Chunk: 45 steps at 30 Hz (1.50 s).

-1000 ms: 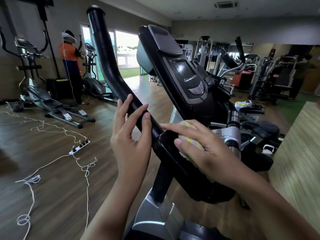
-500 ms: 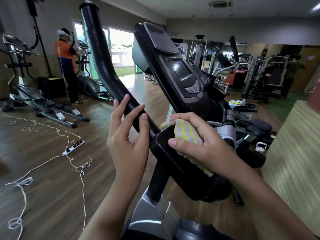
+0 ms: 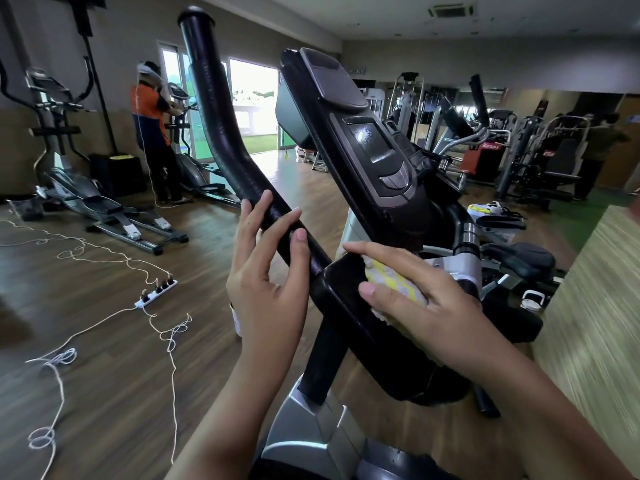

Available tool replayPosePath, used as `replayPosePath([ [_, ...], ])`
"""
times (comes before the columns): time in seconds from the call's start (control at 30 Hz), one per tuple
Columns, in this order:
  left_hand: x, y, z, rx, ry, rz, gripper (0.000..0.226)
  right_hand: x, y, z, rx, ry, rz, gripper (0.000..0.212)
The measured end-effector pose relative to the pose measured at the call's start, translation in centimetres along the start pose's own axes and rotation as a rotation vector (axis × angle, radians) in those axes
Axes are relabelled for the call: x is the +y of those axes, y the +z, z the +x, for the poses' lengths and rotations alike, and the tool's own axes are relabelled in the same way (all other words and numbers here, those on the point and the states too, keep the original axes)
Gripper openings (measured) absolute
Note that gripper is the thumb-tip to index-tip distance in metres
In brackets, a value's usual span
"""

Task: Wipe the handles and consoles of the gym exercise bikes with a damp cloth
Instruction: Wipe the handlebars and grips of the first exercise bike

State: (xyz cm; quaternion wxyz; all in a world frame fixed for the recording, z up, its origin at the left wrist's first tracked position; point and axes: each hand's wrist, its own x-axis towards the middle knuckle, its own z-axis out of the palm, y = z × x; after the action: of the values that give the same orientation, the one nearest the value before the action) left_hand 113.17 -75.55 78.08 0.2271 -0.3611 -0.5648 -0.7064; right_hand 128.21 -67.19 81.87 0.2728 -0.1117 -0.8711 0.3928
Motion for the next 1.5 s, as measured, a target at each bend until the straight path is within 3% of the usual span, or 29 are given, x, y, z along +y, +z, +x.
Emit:
replayPosePath([
  [0.4, -0.1, 0.1, -0.2, -0.064, 0.137, 0.130, 0.026, 0.0, 0.4, 0.3, 0.002, -0.015, 0.017, 0.044],
  [0.53, -0.9, -0.4, 0.1, -0.129, 0.248, 0.154, 0.026, 0.4, 0.5, -3.2, 0.134, 0.032, 0.044, 0.045],
  [0.8, -1.9, -1.5, 2.0, -0.239, 0.488, 0.291, 0.026, 0.2, 1.5, -1.9, 0.250, 0.063, 0.068, 0.041],
  [0.93, -2.4, -1.7, 3.2, -0.269, 0.602, 0.343, 0.028, 0.0, 3.2, -4.9, 0.424, 0.113, 0.011, 0.040],
  [1.2, -2.8, -2.1, 5.3, -0.384, 0.726, 0.313, 0.031, -1.0, 4.0, -3.4, 0.569, 0.190, 0.184, 0.034],
  [1.33, -3.0, -2.1, 5.7, -0.396, 0.744, 0.273, 0.028, -1.8, 5.9, -4.9, 0.720, 0.175, 0.092, 0.034],
  [1.5, -3.3, -2.0, 6.0, -0.411, 0.757, 0.227, 0.027, -1.9, 6.8, -5.1, 0.780, 0.121, 0.012, 0.042],
])
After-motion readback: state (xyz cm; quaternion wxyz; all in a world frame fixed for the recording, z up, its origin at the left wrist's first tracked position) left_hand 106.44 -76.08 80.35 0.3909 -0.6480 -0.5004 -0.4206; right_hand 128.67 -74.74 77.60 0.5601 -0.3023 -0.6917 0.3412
